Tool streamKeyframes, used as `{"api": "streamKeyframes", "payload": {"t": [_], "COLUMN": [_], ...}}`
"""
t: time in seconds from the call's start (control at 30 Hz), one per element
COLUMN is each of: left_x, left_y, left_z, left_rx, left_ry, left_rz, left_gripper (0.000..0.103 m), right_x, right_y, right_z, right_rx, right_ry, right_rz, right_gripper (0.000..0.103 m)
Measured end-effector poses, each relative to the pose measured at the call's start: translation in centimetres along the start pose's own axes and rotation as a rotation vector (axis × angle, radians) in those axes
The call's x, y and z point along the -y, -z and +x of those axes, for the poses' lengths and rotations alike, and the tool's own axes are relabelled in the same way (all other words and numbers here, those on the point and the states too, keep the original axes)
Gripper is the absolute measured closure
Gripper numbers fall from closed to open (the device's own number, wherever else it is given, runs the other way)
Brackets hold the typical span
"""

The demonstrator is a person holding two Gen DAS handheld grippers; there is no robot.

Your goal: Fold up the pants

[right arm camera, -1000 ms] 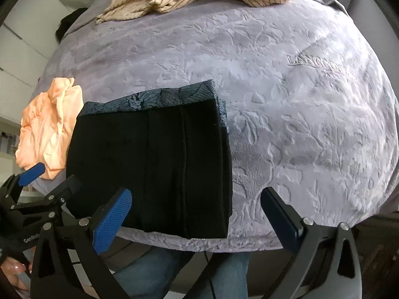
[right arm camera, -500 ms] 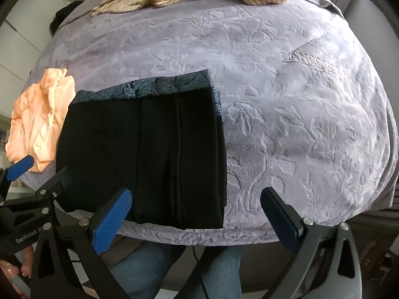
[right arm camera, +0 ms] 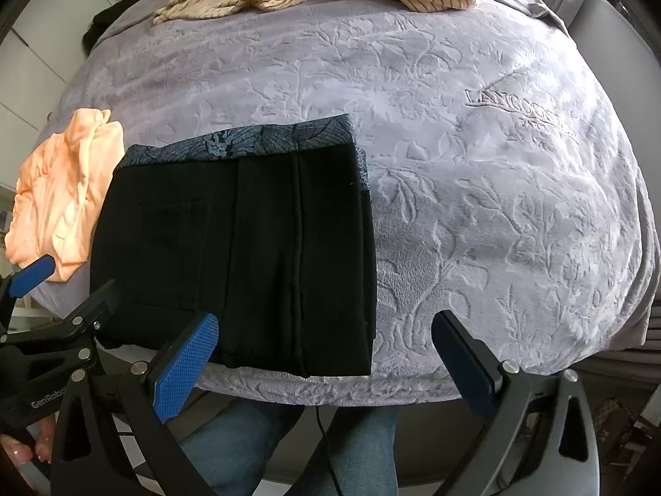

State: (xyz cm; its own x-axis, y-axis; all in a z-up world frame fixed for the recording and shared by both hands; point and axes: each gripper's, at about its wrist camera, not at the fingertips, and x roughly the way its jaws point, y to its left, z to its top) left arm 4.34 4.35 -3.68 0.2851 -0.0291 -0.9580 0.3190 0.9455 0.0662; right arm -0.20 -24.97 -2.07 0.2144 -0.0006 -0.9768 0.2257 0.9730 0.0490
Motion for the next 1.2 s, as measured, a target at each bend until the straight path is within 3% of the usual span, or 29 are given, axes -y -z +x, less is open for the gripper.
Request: {"api": "streamKeyframes", "payload": {"t": [1.2], "left_x": [-0.9], "left_y": [-0.5], "left_z": [0.8], "left_rx": [-0.019], "left_ry": [0.011], "left_rz": [0.000], "left_gripper": [0.000], "right_x": [-0.2], "right_y": [-1.2], "right_z": [0.5], "right_rx": [-0.008], "right_ry": [0.011], "right_rz": [-0.025], "right_gripper": [0.000]}}
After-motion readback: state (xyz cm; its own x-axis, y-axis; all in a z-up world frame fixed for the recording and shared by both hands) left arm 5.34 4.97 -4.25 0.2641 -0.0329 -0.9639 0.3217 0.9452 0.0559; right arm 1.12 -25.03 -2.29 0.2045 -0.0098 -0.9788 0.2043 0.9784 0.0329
